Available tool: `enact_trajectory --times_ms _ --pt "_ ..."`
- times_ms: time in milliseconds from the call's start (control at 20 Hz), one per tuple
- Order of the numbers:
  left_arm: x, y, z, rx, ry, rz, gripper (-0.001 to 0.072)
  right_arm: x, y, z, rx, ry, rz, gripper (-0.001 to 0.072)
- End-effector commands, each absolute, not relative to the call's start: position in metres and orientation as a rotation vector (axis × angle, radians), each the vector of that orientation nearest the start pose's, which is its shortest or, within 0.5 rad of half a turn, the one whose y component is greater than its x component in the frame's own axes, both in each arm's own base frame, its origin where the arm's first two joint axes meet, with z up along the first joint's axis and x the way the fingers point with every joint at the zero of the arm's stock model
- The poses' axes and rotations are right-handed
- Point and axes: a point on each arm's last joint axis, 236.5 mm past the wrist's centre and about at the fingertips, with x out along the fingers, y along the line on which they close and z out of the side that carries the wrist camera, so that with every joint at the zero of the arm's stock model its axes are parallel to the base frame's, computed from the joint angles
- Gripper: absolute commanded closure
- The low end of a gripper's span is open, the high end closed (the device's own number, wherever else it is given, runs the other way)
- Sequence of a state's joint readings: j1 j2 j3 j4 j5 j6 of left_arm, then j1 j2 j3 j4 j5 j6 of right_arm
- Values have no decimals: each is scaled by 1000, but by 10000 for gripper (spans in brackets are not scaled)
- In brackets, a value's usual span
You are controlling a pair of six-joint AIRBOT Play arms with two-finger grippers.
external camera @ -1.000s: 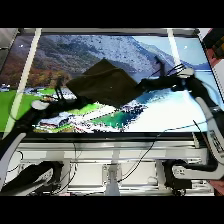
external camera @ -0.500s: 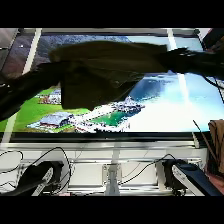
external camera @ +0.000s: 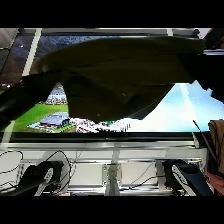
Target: Fold the clothes and pants, and hang the long-sleeved shirts on hangers.
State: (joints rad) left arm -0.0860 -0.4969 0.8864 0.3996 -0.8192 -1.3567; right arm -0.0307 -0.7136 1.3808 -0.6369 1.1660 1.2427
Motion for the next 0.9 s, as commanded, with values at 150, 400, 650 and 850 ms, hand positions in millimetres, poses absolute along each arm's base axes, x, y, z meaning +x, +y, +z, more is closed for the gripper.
enact_trajectory --times_ms 150,400,650,850 --pt "353 -215 155 -823 665 -565 630 370 182 206 465 783 718 686" --pt "432 -202 66 -756 670 -337 629 460 181 105 562 852 545 685" --pt "424 -183 42 -808 817 -366 631 438 189 59 558 1046 587 685" --pt "373 -158 24 -799 1077 -488 631 383 179 28 385 1282 644 685"
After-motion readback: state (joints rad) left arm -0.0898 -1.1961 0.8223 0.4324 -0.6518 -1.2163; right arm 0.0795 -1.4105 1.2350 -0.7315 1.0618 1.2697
